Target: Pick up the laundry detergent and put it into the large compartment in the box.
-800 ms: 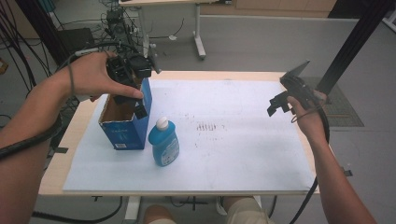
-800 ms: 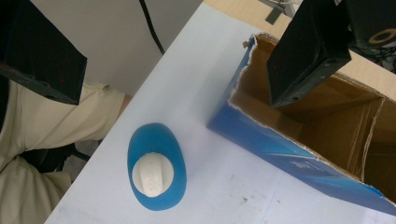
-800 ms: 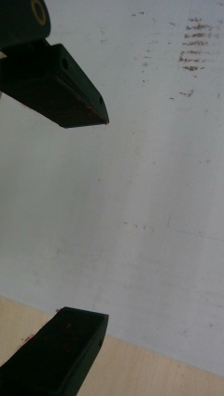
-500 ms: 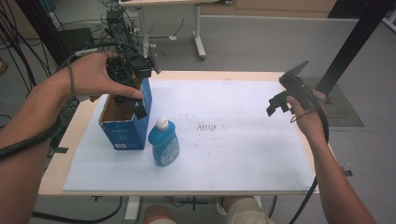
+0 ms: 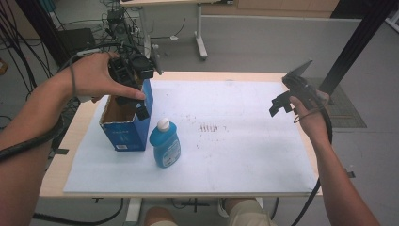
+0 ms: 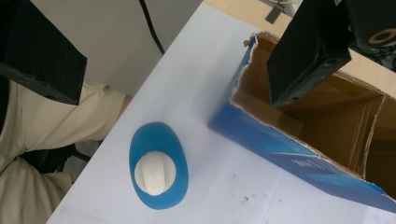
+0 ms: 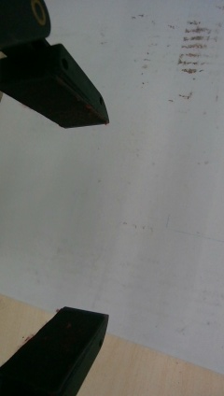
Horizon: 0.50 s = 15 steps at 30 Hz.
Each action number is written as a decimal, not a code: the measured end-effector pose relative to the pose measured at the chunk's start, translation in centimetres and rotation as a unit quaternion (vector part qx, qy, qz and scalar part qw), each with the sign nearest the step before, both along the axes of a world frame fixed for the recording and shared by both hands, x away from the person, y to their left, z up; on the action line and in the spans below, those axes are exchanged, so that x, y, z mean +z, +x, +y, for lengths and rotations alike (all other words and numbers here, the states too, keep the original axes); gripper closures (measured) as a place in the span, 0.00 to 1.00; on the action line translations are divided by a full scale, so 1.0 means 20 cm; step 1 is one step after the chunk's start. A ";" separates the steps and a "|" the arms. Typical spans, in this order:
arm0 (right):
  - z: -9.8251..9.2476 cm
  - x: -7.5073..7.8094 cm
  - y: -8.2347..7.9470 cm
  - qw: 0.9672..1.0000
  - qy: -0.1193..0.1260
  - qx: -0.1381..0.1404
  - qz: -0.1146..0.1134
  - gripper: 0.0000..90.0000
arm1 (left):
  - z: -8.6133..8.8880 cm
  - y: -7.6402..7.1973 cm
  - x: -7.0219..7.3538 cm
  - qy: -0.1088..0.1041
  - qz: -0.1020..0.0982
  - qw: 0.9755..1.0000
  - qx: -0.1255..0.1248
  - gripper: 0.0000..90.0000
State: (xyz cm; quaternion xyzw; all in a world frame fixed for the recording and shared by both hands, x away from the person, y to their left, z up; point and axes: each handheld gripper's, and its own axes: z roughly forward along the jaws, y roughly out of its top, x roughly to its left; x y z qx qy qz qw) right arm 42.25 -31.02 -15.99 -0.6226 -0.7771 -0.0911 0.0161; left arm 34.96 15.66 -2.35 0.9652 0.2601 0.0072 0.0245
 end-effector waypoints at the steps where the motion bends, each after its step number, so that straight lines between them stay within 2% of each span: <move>1: 0.00 0.00 0.00 1.000 0.000 0.000 0.000 0.06 | 0.00 0.00 0.00 0.000 0.000 1.000 0.000 0.06; 15: 0.01 0.00 -0.01 1.000 -0.002 0.001 -0.001 0.06 | -0.01 0.01 -0.01 0.001 0.001 1.000 -0.002 0.06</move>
